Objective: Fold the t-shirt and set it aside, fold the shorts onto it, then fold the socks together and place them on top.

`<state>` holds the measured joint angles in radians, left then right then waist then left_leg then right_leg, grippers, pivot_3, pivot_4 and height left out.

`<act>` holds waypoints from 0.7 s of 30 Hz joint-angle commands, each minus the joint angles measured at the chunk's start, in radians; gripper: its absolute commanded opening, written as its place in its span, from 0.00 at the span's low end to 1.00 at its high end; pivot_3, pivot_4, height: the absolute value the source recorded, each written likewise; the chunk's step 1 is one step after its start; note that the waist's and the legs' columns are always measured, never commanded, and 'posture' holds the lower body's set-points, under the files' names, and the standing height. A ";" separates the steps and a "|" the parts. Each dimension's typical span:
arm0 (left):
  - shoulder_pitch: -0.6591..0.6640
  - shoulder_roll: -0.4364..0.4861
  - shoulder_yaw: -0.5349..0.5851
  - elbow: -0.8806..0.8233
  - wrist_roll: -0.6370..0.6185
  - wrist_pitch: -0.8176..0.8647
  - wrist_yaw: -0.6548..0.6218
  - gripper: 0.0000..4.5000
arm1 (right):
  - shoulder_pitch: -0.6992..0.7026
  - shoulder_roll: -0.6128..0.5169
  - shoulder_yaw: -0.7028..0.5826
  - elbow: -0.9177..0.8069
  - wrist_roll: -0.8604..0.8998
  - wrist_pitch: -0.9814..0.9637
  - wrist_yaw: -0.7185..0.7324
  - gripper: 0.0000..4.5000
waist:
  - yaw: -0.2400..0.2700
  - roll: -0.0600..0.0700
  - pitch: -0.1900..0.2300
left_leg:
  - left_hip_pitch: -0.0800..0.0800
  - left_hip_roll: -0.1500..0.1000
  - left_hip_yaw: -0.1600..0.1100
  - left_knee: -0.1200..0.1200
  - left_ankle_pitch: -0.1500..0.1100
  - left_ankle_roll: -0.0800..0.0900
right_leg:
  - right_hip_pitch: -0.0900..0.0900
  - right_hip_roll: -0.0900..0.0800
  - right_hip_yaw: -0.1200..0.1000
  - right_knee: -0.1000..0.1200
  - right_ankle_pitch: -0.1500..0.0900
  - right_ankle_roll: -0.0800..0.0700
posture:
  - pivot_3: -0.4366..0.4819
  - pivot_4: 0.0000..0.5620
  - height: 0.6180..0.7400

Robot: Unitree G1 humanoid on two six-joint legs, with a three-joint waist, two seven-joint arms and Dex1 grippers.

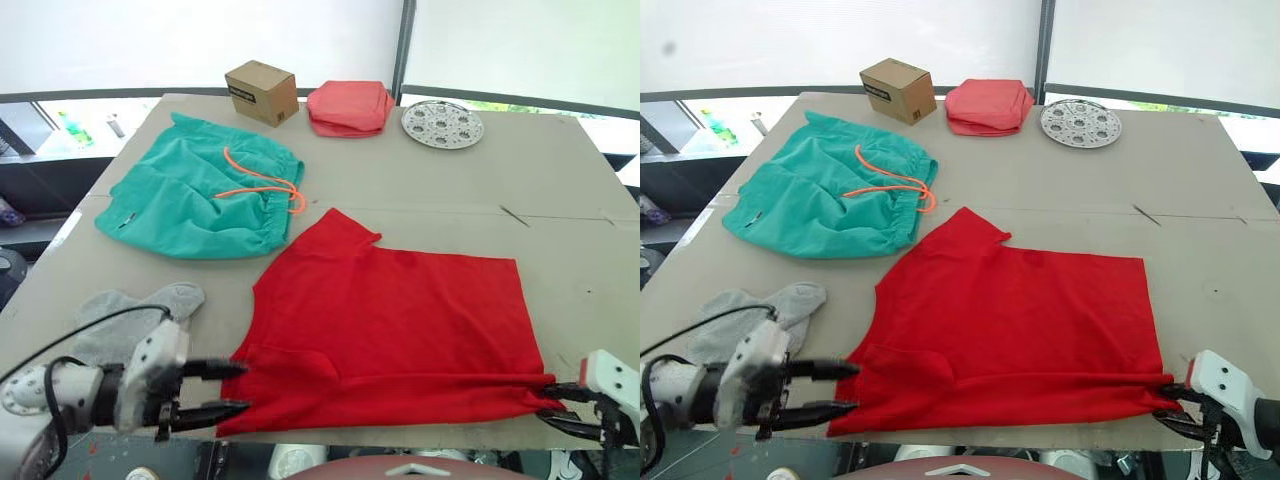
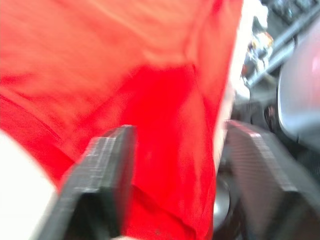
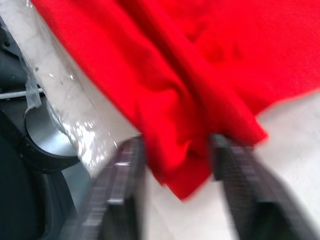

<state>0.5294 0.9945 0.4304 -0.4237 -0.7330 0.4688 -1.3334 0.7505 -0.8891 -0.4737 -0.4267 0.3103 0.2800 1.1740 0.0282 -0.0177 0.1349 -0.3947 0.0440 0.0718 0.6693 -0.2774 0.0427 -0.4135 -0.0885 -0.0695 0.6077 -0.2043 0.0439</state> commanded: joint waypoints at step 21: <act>-1.491 -0.571 -0.576 1.078 0.445 0.171 0.722 0.77 | -0.681 0.179 0.209 -0.266 0.313 0.224 -0.403 0.87 | 0.010 -0.012 0.003 | -0.002 -0.007 -0.001 0.000 0.006 0.001 | 0.003 0.013 0.011 -0.002 0.007 0.000 | 0.48 0.27 1.00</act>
<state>-0.9234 0.4359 -0.1239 0.5531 -0.3516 0.7122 -0.5992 0.0822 -0.7082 -0.2750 -0.6656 0.6395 0.5324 0.7760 0.0383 -0.0297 0.1379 -0.3967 0.0365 0.0712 0.6697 -0.2730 0.0467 -0.4106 -0.0755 -0.0588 0.6055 -0.1973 0.0442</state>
